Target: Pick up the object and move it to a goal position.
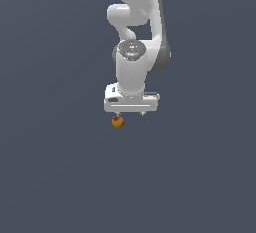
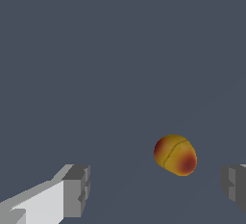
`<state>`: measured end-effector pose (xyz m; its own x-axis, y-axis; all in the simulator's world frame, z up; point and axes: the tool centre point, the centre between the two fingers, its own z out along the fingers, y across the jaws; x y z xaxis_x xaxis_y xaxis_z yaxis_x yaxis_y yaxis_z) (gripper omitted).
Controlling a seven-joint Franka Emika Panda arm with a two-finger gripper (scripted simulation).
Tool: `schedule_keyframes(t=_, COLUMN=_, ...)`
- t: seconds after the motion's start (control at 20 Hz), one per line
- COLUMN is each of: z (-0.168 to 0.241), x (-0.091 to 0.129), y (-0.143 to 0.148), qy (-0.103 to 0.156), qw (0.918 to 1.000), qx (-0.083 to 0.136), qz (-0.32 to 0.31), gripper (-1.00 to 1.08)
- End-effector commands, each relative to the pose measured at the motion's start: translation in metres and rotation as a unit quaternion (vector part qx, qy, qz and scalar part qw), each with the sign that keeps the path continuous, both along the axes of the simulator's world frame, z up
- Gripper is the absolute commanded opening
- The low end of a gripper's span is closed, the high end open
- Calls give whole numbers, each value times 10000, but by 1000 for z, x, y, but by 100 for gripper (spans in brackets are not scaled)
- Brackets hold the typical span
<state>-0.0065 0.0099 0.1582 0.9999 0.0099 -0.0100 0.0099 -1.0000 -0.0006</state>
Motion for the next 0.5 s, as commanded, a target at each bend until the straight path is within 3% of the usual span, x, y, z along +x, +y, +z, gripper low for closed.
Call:
schedule_keyframes(t=0.0, z=0, x=0, y=0, qy=0, qw=10000, qx=0, qz=0, gripper=100)
schedule_keyframes(t=0.45, z=22, x=10, y=-17, qy=-110, qw=9996, qx=57, qz=-243, gripper=100)
